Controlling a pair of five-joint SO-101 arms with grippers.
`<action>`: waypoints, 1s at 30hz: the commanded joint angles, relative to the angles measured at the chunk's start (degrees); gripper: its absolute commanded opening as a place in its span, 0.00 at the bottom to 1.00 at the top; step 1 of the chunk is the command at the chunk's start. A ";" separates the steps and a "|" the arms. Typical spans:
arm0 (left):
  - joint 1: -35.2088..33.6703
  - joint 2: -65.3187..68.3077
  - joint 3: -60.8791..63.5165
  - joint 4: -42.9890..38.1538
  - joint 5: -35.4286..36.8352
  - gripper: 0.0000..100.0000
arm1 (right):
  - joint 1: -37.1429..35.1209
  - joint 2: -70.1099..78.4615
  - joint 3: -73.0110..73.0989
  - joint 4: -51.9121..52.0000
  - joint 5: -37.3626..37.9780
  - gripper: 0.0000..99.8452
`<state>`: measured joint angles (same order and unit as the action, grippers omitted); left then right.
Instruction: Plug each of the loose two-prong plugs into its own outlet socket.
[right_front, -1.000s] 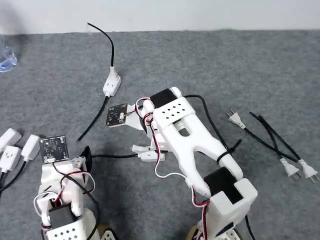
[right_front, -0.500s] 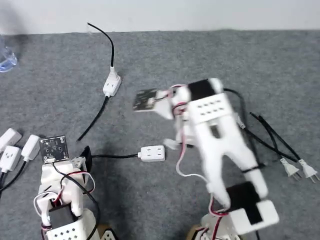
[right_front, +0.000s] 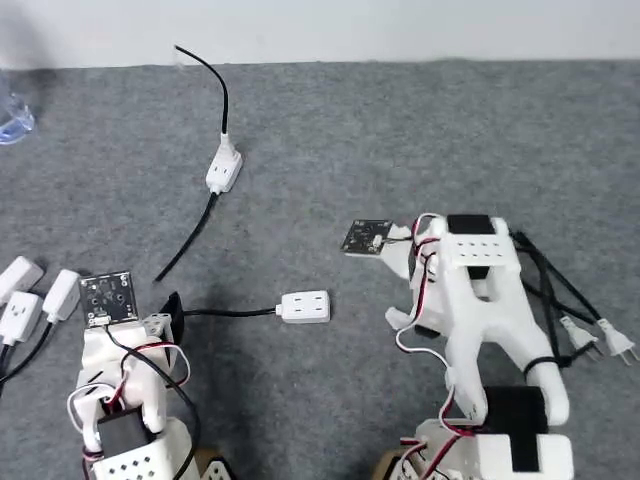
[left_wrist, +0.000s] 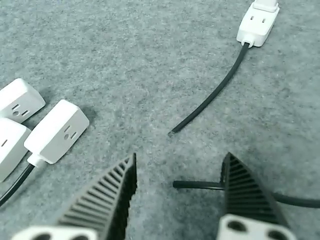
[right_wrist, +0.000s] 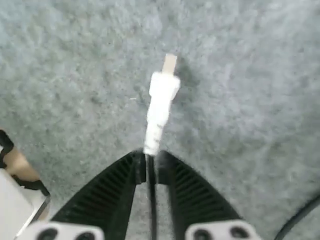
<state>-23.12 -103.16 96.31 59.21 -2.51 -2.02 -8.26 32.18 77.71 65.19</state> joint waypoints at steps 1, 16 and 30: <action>-0.26 -0.09 -0.31 -1.76 -0.53 0.26 | 2.68 -2.95 -0.18 -1.36 0.53 0.24; -0.26 0.00 -0.31 -1.67 -0.44 0.26 | -2.33 -2.68 5.80 -6.99 0.26 0.23; -0.26 0.00 -0.31 -1.67 -0.44 0.26 | -3.12 6.90 6.51 -16.04 0.18 0.23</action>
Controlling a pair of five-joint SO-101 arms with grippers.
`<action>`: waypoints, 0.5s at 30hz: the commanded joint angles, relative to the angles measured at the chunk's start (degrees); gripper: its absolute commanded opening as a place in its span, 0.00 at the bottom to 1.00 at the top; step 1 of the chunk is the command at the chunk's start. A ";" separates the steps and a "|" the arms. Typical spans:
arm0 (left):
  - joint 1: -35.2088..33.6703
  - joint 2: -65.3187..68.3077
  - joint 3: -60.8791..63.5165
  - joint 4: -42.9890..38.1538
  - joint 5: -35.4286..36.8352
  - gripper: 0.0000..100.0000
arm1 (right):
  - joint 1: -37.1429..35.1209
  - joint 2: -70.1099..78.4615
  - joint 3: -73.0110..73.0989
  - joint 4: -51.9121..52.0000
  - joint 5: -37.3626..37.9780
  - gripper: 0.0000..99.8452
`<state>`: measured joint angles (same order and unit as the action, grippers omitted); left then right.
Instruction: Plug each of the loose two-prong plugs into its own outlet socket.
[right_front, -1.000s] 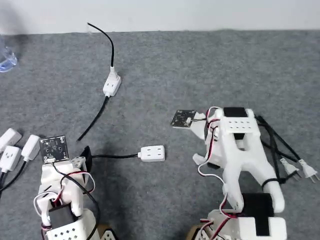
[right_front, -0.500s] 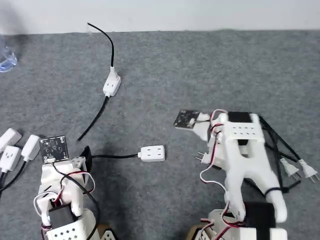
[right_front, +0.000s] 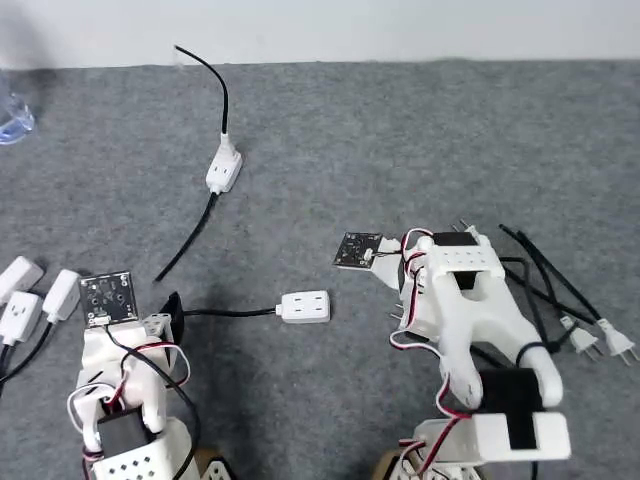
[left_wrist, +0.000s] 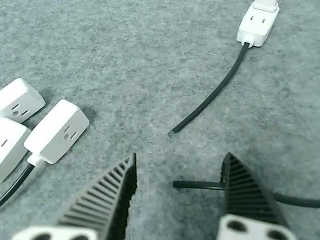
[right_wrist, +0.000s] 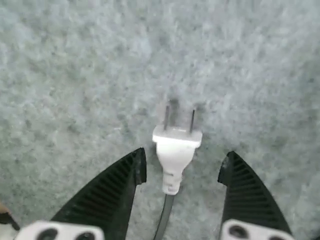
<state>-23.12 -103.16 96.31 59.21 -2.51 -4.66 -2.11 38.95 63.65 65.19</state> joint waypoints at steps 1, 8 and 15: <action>-0.26 0.00 -0.31 -1.67 -0.44 0.26 | -0.48 1.36 -0.44 -2.42 0.18 0.23; -0.26 0.00 -0.31 -1.76 -0.44 0.26 | -0.84 2.68 -0.53 -3.91 0.35 0.17; -0.26 0.00 -0.31 -1.76 -0.35 0.26 | -3.30 2.95 -0.53 -3.82 0.26 0.17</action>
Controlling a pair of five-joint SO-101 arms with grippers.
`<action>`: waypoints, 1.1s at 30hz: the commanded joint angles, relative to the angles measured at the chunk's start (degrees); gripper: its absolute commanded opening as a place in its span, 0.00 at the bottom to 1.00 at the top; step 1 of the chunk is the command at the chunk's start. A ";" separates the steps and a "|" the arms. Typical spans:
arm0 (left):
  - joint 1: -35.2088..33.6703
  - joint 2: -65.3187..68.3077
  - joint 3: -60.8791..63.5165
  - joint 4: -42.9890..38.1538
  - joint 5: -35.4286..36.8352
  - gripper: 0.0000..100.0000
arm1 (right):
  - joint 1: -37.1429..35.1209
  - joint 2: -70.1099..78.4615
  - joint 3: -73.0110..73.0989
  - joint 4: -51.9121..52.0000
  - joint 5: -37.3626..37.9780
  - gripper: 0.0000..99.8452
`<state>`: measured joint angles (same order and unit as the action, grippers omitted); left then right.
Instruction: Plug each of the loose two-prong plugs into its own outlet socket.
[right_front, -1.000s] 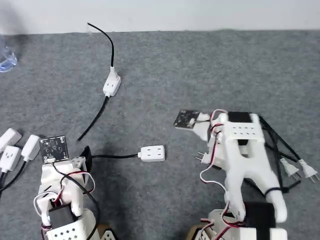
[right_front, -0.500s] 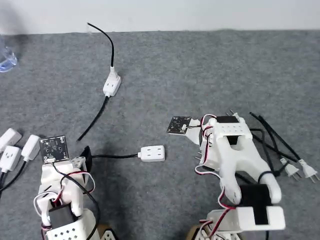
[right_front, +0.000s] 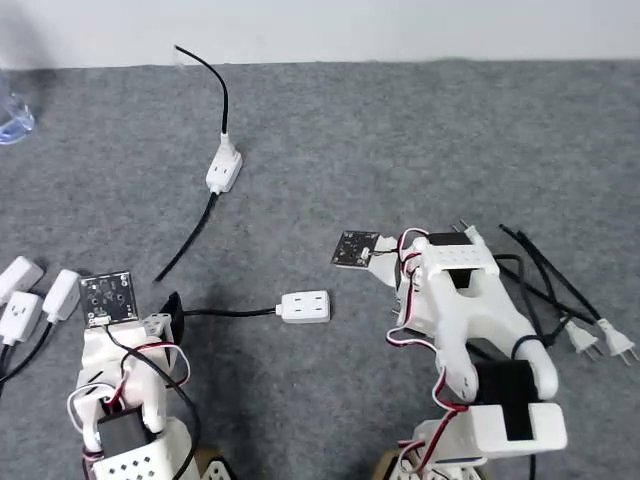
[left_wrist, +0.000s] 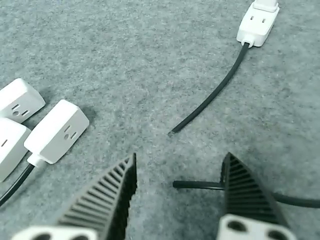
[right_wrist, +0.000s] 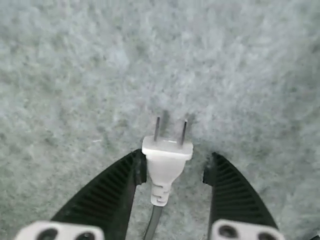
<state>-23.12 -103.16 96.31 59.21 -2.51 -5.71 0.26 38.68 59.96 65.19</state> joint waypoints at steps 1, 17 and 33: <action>-0.26 0.00 -0.31 -1.76 -0.35 0.26 | -2.51 0.57 -0.26 -0.13 0.26 0.17; -0.26 0.00 -0.31 -1.76 -0.09 0.26 | -2.77 0.13 -0.26 -0.48 0.26 0.01; 31.56 0.00 0.04 -5.80 4.31 0.11 | -14.64 -23.25 -13.36 24.48 -10.64 0.01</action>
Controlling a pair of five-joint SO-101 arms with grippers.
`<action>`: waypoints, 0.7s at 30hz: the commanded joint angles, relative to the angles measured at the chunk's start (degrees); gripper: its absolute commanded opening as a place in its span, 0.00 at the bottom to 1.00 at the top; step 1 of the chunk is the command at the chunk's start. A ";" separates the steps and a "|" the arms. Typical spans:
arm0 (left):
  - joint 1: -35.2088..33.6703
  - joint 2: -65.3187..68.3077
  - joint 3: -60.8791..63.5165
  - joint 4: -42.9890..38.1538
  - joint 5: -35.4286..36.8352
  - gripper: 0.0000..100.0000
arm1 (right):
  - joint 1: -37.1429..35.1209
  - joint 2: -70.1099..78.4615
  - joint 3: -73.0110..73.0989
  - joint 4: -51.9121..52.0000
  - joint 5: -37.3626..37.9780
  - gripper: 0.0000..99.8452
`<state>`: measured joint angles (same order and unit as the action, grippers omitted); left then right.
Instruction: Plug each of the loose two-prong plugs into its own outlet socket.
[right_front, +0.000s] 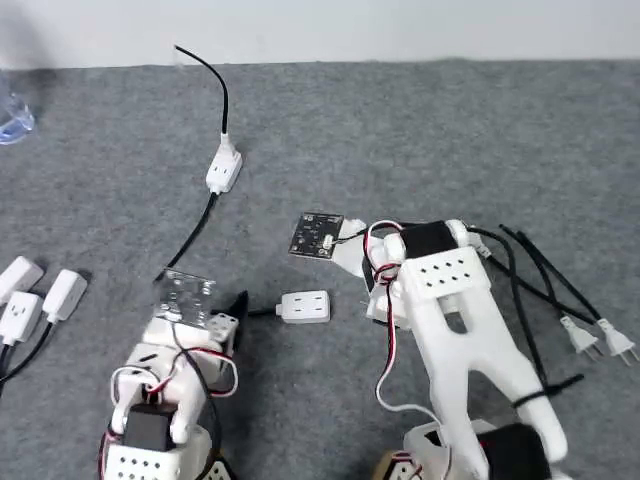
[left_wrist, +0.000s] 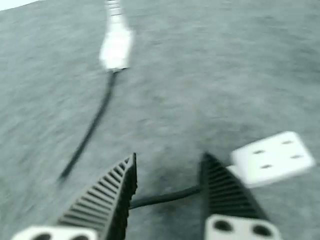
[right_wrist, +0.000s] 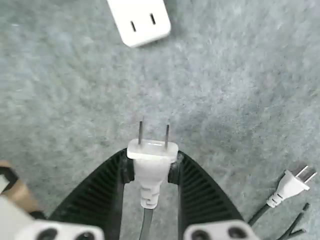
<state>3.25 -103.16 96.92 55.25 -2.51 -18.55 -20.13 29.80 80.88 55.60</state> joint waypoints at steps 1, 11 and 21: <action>6.07 0.00 -0.66 -1.93 6.77 0.10 | -2.24 -2.95 -5.19 4.09 -2.37 0.01; 16.44 0.00 -2.86 -13.45 30.95 0.31 | -5.05 -2.77 -9.76 3.30 -10.81 0.01; 22.33 0.00 -1.63 -14.95 44.66 0.33 | -5.76 -3.12 -10.11 0.22 -14.33 0.01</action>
<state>24.97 -103.16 96.48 43.03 40.75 -23.21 -21.10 23.12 82.37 41.98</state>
